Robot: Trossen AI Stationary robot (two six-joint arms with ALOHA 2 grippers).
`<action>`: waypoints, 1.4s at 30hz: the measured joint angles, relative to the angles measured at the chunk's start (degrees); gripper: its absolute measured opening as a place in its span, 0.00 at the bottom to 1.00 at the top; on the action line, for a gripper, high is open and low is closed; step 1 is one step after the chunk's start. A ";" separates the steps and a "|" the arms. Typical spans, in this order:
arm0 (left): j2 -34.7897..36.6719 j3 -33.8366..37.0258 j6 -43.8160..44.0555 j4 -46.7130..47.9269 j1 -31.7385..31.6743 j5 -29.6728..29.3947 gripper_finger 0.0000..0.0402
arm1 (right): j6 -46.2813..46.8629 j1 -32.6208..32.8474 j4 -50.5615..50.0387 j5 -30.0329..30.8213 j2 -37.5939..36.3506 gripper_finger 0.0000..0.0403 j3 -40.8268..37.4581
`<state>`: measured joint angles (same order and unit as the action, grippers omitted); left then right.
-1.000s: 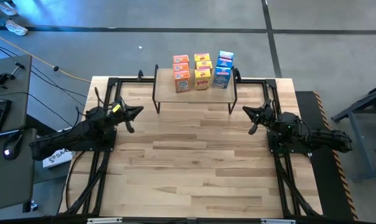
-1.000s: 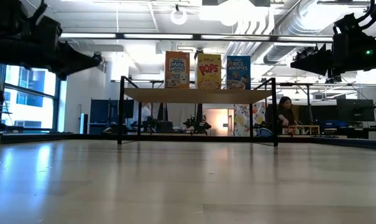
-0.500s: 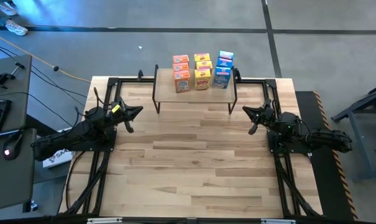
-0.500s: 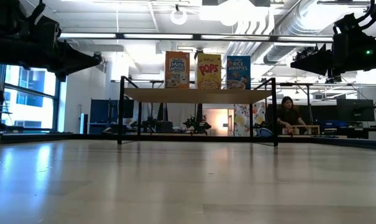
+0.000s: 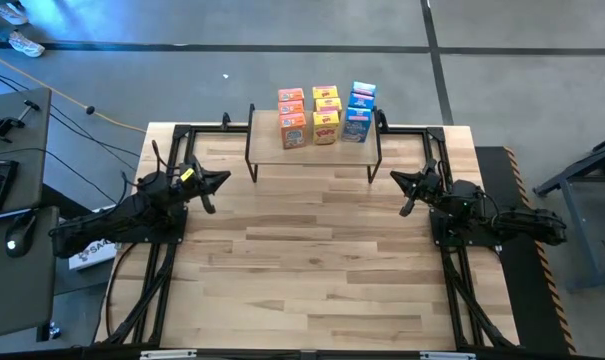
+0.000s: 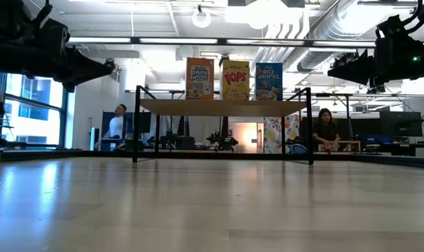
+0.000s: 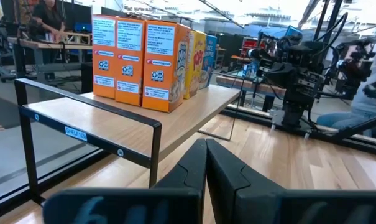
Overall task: Stack cereal on shelf
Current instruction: Return to Home Position
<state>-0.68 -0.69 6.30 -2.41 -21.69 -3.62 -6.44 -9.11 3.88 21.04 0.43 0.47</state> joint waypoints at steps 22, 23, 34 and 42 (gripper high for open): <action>-4.41 0.00 0.01 0.10 2.73 0.07 0.00 | 0.00 0.01 -0.01 0.00 0.00 0.00 0.00; -4.41 0.01 0.05 0.08 2.73 0.07 0.00 | 0.00 0.01 0.00 0.00 0.00 0.00 0.00; -4.41 0.02 0.01 0.06 2.73 -0.02 0.00 | 0.00 0.01 -0.01 0.00 0.00 0.00 0.00; -4.41 0.02 0.01 0.03 2.73 -0.02 0.00 | 0.00 0.01 0.00 0.00 -0.02 0.00 0.00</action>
<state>-5.08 -0.67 6.31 -2.37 -18.96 -3.64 -6.44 -9.10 3.88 21.04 0.41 0.47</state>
